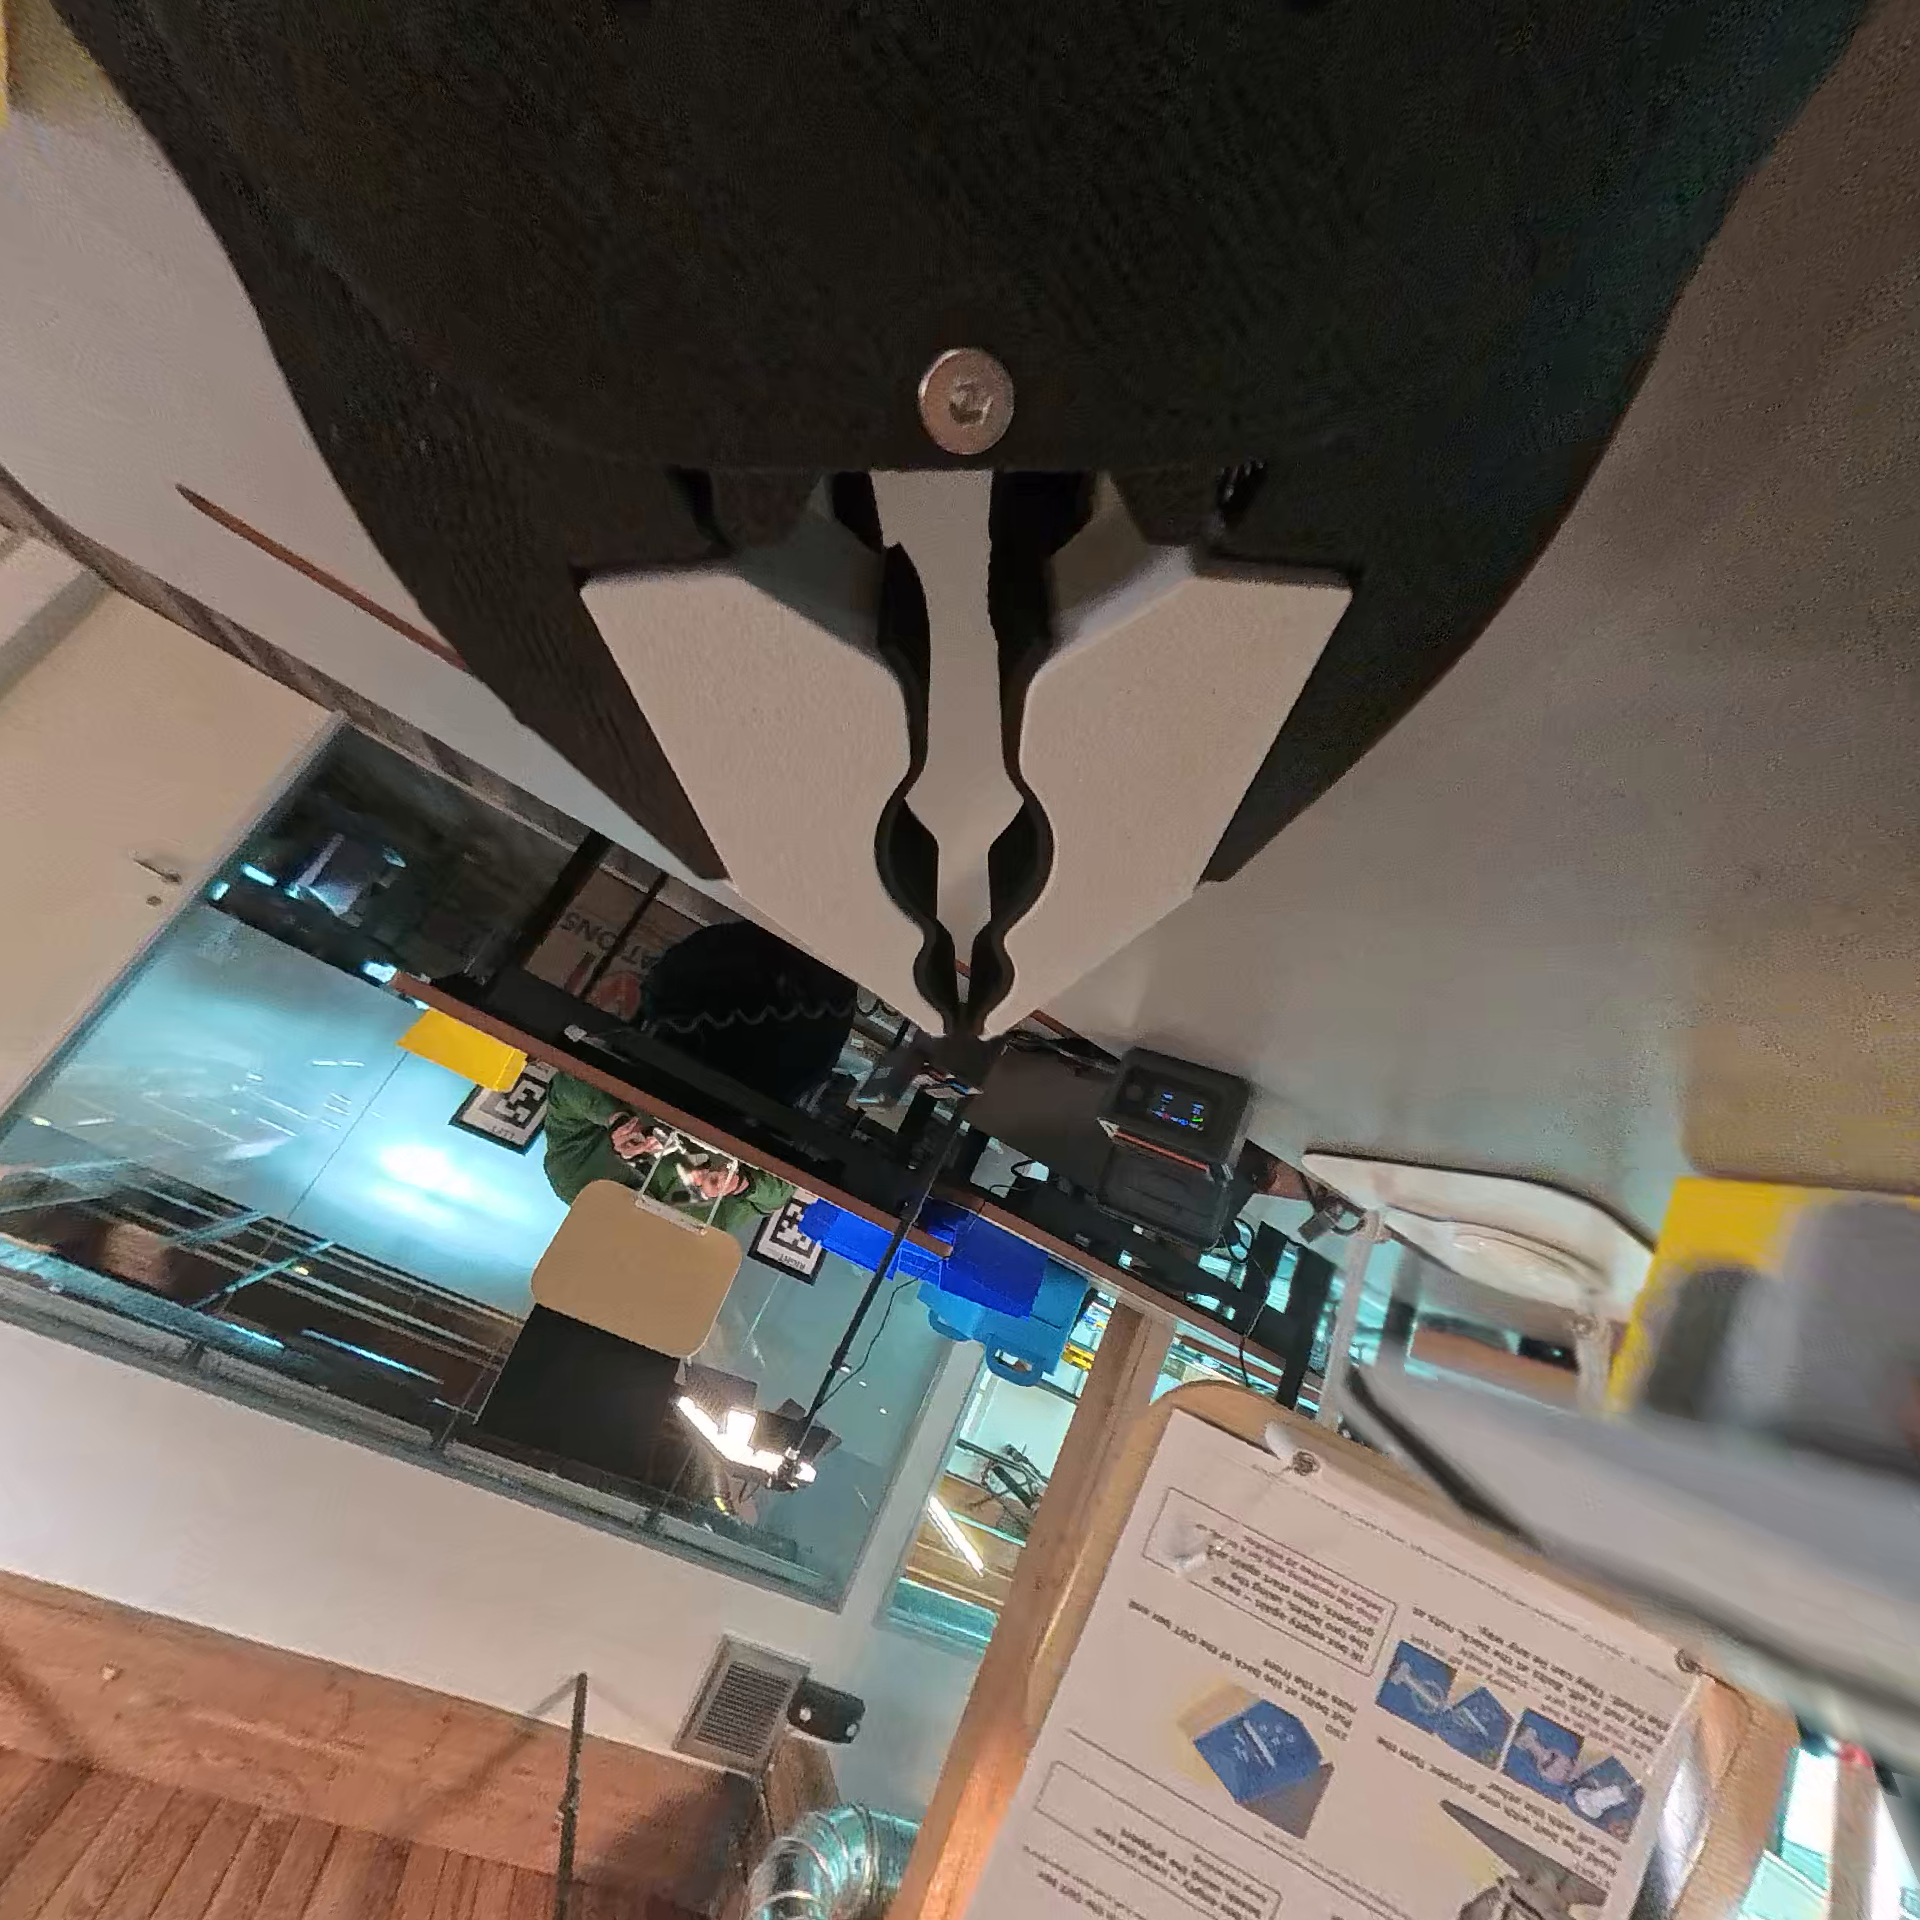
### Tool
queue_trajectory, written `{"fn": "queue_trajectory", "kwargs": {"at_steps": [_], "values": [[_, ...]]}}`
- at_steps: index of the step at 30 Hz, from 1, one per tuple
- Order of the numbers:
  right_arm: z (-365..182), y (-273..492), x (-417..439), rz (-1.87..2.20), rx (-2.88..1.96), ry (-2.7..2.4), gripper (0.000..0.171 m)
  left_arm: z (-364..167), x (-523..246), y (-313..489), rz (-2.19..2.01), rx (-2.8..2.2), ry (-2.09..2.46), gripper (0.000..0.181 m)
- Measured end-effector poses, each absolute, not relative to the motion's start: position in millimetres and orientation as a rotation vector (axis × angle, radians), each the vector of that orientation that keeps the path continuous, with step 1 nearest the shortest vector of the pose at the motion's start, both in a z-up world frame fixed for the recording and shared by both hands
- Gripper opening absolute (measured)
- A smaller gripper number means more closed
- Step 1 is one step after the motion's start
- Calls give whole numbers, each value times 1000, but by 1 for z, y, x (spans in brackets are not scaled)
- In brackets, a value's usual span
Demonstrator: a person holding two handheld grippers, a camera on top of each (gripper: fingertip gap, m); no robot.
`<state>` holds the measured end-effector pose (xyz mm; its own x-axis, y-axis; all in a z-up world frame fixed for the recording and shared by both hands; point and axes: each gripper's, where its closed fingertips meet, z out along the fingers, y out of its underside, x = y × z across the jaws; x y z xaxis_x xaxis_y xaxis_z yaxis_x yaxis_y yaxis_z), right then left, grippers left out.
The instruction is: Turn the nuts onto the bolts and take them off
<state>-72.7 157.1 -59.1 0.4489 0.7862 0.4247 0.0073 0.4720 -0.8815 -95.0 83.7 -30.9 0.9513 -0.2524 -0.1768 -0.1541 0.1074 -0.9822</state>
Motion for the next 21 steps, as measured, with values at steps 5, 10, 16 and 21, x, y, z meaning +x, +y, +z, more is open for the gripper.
{"fn": "queue_trajectory", "kwargs": {"at_steps": [5, 10, 16, 21], "values": [[-59, 164, -71, 616, -1004, -965, 0, 30, -101, 8, -143, -1563, 434, 17], [-60, 163, -73, 611, -998, -975, 0, 50, -219, -70, 59, -1710, 177, 28], [-62, 161, -77, 575, -985, -1000, 0, -56, -282, -123, 20, -2190, 358, 39], [-64, 160, -79, 548, -974, -1022, 0, -123, -296, -132, -183, -2410, 386, 52]]}}
